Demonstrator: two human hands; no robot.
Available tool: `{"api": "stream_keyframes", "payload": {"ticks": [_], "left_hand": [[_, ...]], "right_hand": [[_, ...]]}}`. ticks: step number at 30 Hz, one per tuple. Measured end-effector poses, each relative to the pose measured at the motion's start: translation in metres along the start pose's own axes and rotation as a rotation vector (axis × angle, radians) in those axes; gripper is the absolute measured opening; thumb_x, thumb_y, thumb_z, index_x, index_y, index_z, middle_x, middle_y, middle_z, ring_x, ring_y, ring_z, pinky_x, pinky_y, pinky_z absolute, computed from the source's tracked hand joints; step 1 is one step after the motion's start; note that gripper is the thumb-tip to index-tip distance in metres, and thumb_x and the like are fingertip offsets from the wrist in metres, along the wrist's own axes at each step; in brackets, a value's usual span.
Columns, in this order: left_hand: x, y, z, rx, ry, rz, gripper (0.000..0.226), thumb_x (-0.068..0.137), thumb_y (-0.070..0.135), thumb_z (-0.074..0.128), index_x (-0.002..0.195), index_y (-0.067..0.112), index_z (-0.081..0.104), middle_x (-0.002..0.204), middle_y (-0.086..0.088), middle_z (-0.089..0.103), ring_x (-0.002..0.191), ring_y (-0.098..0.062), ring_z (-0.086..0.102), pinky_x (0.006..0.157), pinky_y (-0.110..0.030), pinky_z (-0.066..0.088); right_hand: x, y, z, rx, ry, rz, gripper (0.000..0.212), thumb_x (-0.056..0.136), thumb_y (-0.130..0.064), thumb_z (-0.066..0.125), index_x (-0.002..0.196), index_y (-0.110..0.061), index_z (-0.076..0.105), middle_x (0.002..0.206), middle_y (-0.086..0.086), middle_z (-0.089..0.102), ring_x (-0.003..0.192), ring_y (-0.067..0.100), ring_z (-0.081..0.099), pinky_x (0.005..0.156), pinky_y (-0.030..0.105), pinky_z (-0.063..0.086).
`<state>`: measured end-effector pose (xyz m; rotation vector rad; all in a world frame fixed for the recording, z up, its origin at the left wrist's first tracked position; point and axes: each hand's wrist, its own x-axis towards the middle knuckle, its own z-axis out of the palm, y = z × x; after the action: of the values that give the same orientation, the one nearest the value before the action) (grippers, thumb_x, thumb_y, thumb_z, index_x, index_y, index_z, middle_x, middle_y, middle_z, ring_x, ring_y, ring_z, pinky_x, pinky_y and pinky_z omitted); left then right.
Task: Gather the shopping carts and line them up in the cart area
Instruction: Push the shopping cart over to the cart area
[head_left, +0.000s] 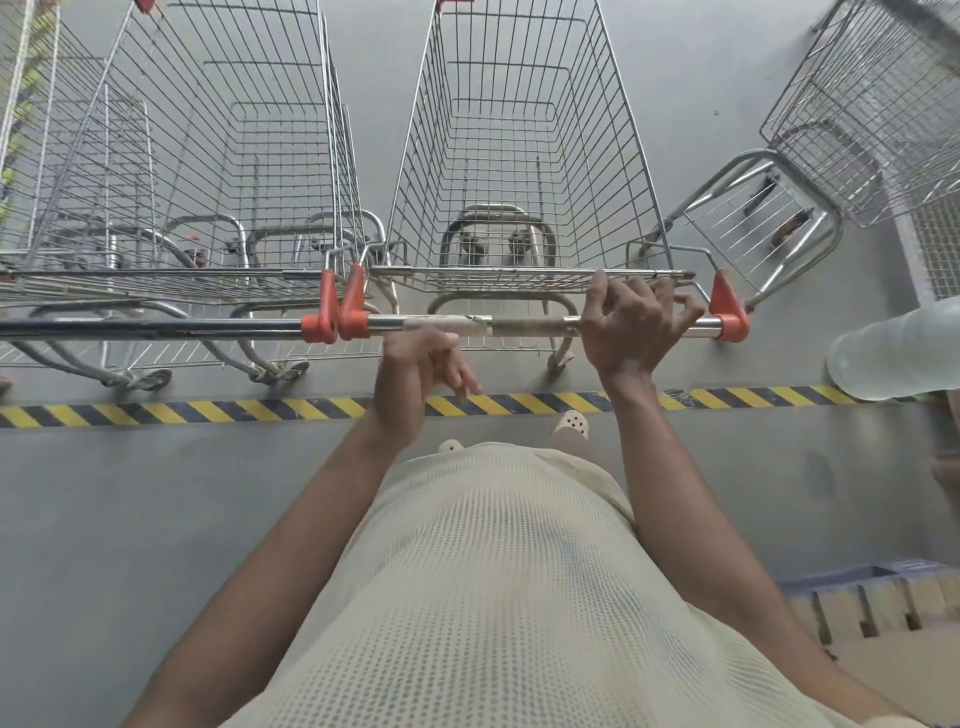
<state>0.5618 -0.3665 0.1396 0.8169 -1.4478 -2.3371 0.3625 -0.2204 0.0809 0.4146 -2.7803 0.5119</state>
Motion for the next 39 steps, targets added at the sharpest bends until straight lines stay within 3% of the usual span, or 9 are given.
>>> {"api": "stream_keyframes", "payload": {"ticks": [2, 3, 8, 11, 19, 22, 32, 36, 39], "left_hand": [[0.006, -0.011, -0.020, -0.268, 0.150, -0.506, 0.032, 0.080, 0.020, 0.051, 0.051, 0.007, 0.050, 0.058, -0.015, 0.061, 0.055, -0.029, 0.062, 0.053, -0.028, 0.044], [0.008, -0.017, -0.031, -0.402, 0.293, -0.598, 0.030, 0.083, 0.021, 0.049, 0.056, 0.011, 0.050, 0.058, -0.010, 0.062, 0.055, -0.026, 0.063, 0.054, -0.026, 0.045], [0.033, -0.017, -0.066, -1.003, 0.844, -0.278, 0.034, 0.097, 0.029, 0.033, 0.100, 0.012, 0.062, 0.101, -0.018, 0.067, 0.077, -0.026, 0.063, 0.073, -0.034, 0.049], [0.042, 0.009, -0.065, -1.137, 0.836, -0.086, 0.059, 0.101, 0.046, 0.018, 0.095, 0.017, 0.069, 0.113, -0.014, 0.074, 0.095, -0.032, 0.072, 0.074, -0.037, 0.047], [0.054, 0.022, -0.059, -1.334, 0.923, -0.017, 0.069, 0.104, 0.054, 0.009, 0.069, 0.013, 0.053, 0.062, -0.002, 0.067, 0.083, -0.037, 0.076, 0.052, -0.018, 0.041], [0.055, 0.021, -0.062, -1.351, 0.946, -0.005, 0.068, 0.104, 0.054, 0.011, 0.069, 0.014, 0.053, 0.066, 0.001, 0.064, 0.079, -0.032, 0.075, 0.052, -0.020, 0.040], [0.061, 0.013, -0.068, -1.292, 0.930, -0.018, 0.064, 0.101, 0.055, 0.016, 0.066, 0.015, 0.051, 0.093, -0.006, 0.070, 0.114, -0.034, 0.068, 0.050, -0.021, 0.042], [0.050, 0.023, -0.057, -1.199, 0.936, -0.040, 0.060, 0.103, 0.050, 0.016, 0.071, 0.013, 0.051, 0.083, -0.005, 0.073, 0.101, -0.038, 0.073, 0.053, -0.023, 0.043], [0.025, 0.045, -0.041, -0.938, 0.994, -0.162, 0.046, 0.103, 0.041, 0.021, 0.080, 0.013, 0.047, 0.097, -0.011, 0.074, 0.091, -0.036, 0.074, 0.061, -0.029, 0.049]], "right_hand": [[-0.001, -0.001, 0.001, 0.001, -0.005, 0.009, 0.048, 0.102, -0.047, 0.047, 0.075, -0.021, 0.077, 0.080, -0.007, 0.075, 0.096, 0.021, 0.059, 0.099, 0.047, 0.027], [-0.002, -0.001, 0.002, -0.001, -0.006, 0.011, 0.049, 0.102, -0.048, 0.047, 0.074, -0.021, 0.076, 0.080, -0.007, 0.074, 0.095, 0.020, 0.058, 0.099, 0.048, 0.028], [-0.001, -0.001, 0.002, 0.003, -0.008, 0.026, 0.048, 0.102, -0.045, 0.047, 0.071, -0.020, 0.074, 0.079, -0.008, 0.073, 0.092, 0.019, 0.056, 0.099, 0.048, 0.029], [-0.001, 0.000, 0.002, -0.003, -0.010, 0.026, 0.049, 0.102, -0.046, 0.047, 0.071, -0.020, 0.076, 0.078, -0.007, 0.073, 0.090, 0.019, 0.057, 0.099, 0.048, 0.030], [-0.002, 0.001, 0.002, 0.053, 0.019, 0.010, 0.051, 0.099, -0.042, 0.055, 0.058, -0.016, 0.071, 0.063, -0.009, 0.069, 0.076, 0.017, 0.058, 0.095, 0.043, 0.028], [-0.003, 0.002, 0.002, 0.053, 0.028, -0.007, 0.050, 0.098, -0.041, 0.055, 0.056, -0.016, 0.070, 0.062, -0.009, 0.068, 0.075, 0.017, 0.059, 0.094, 0.039, 0.025], [-0.003, 0.006, 0.003, 0.043, 0.068, -0.050, 0.048, 0.097, -0.037, 0.058, 0.054, -0.016, 0.067, 0.062, -0.010, 0.069, 0.073, 0.015, 0.059, 0.094, 0.041, 0.028], [-0.002, 0.008, 0.005, 0.038, 0.091, -0.066, 0.046, 0.097, -0.035, 0.059, 0.055, -0.016, 0.068, 0.062, -0.010, 0.069, 0.072, 0.016, 0.059, 0.093, 0.045, 0.032], [-0.002, 0.009, 0.005, 0.043, 0.077, -0.080, 0.048, 0.097, -0.036, 0.059, 0.054, -0.016, 0.067, 0.061, -0.010, 0.068, 0.072, 0.016, 0.060, 0.093, 0.043, 0.032]]}}
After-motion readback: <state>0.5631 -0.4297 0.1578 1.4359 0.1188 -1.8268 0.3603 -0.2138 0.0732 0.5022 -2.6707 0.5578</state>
